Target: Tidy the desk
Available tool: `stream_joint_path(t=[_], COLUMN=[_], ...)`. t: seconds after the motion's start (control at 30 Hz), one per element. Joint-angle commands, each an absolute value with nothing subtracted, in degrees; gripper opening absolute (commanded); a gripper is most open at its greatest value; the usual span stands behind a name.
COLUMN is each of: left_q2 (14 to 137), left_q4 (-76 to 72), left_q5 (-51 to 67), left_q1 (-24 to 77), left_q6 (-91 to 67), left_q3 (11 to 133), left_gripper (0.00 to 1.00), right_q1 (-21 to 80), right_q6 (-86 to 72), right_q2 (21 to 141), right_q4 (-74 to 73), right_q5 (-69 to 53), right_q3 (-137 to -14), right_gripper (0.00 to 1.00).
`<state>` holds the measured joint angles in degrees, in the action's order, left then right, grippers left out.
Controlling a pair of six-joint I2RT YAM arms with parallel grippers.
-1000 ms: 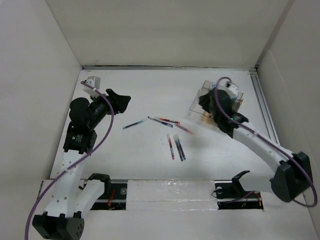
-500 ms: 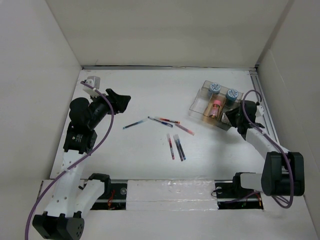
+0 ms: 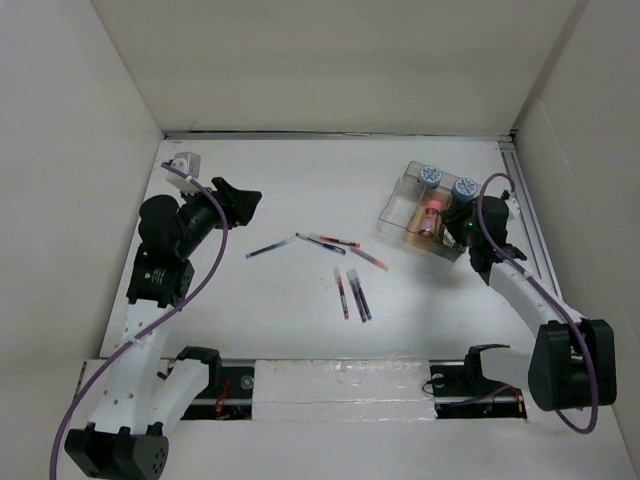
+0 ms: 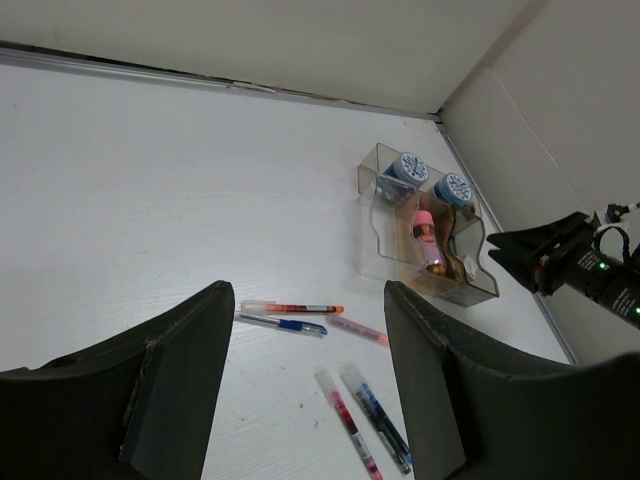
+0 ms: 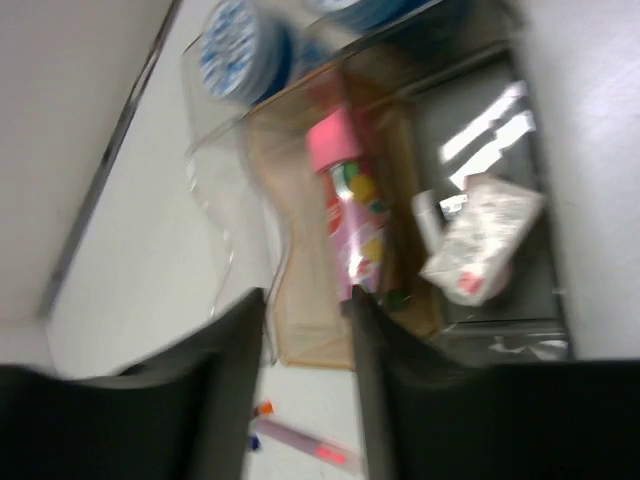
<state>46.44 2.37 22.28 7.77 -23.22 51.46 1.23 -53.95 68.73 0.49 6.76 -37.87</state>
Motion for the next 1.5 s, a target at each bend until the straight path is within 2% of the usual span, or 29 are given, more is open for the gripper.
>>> stream_joint_path(t=[0.0, 0.07, 0.17, 0.23, 0.27, 0.4, 0.43, 0.53, 0.57, 0.67, 0.83, 1.2, 1.27, 1.33, 1.47], left_q2=[46.4, 46.3, 46.0, 46.1, 46.1, 46.6, 46.6, 46.3, 46.3, 46.6, 46.7, 46.7, 46.7, 46.7, 46.8], left_q4=[-0.3, -0.3, -0.2, -0.2, -0.2, -0.2, -0.2, -0.2, -0.2, -0.2, -0.2, -0.2, -0.2, -0.2, -0.2], left_q5=[22.2, 22.4, 21.7, 21.5, 21.7, 21.5, 21.6, 22.0, 21.8, 21.8, 21.7, 21.5, 21.7, 21.8, 21.6], left_q1=[7.6, 7.6, 7.6, 7.6, 7.6, 7.6, 7.6, 7.6, 7.6, 7.6, 7.6, 7.6, 7.6, 7.6, 7.6], left_q6=[-23.1, -23.1, -22.9, -22.9, -22.9, -22.9, -22.9, -22.9, -22.9, -22.9, -22.9, -22.9, -22.9, -22.9, -22.9], left_q3=[51.7, 51.5, 51.6, 51.7, 51.6, 51.9, 51.8, 51.8, 51.8, 51.9, 51.8, 51.9, 51.7, 51.9, 51.7], left_gripper=[0.58, 0.58, 0.58, 0.58, 0.58, 0.58, 0.58, 0.58, 0.58, 0.58, 0.58, 0.58, 0.58, 0.58, 0.58], right_q1=[9.8, 14.9, 25.6, 31.4, 32.9, 39.0, 39.0, 39.6, 39.6, 39.6, 38.4, 37.4, 36.8, 36.3, 36.3], right_q6=[-50.0, -46.5, -41.9, -40.0, -39.3, -37.2, -37.0, -36.6, -36.3, -35.6, -35.8, -36.1, -36.1, -36.7, -37.2], right_q2=[67.7, 71.8, 80.2, 84.5, 88.4, 95.4, 96.1, 97.6, 97.7, 97.6, 97.6, 99.9, 100.3, 100.3, 98.7], right_q4=[8.3, 8.2, 2.8, 0.2, -1.5, -7.8, -8.3, -10.4, -10.8, -11.5, -11.7, -15.8, -15.9, -16.7, -17.3], right_q5=[2.3, 0.4, 4.4, 6.7, 7.6, 14.5, 14.5, 17.3, 18.5, 19.7, 20.0, 18.5, 17.1, 17.0, 16.8], right_q3=[-39.7, -42.1, -48.0, -50.4, -52.9, -59.0, -59.8, -61.5, -61.6, -61.2, -59.9, -59.5, -59.2, -58.8, -56.4], right_gripper=[0.35, 0.12, 0.09, 0.17, 0.26, 0.41, 0.41, 0.58, 0.61, 0.64, 0.65, 0.59, 0.53, 0.4, 0.36])
